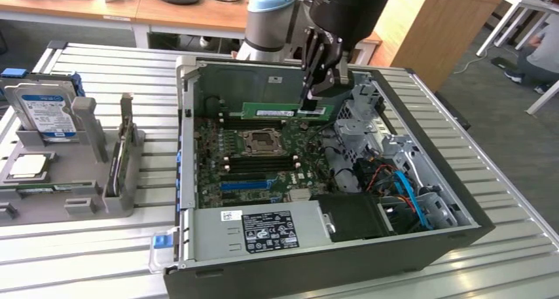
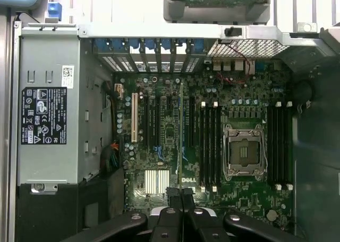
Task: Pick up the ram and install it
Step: 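Pick up the ram and move it above insertion slot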
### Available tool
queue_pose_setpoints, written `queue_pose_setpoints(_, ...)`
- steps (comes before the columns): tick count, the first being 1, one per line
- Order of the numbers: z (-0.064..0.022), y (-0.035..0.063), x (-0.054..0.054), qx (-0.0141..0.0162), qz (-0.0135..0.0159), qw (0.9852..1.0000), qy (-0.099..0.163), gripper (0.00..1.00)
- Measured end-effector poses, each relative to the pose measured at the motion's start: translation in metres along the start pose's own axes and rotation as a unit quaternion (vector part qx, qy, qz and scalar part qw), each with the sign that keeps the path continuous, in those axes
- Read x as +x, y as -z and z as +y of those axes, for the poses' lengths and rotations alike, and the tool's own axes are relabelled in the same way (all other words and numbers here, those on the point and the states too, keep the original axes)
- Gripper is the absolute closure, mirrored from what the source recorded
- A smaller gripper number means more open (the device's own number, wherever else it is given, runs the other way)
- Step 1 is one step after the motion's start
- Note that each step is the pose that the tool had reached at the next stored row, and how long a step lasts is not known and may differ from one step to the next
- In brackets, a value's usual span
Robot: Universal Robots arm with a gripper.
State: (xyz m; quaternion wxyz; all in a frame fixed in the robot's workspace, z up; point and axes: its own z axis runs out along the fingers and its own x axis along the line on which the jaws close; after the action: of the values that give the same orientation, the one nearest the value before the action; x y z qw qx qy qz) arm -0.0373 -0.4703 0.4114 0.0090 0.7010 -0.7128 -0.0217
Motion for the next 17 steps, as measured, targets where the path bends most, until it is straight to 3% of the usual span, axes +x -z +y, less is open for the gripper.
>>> queue_pose_setpoints(11,0.0000,-0.0004,-0.004,0.0000,-0.0001,1.0000,0.000,0.89)
queue_pose_setpoints(17,0.0001,-0.0018,-0.014,0.0000,-0.0001,1.0000,0.000,0.89)
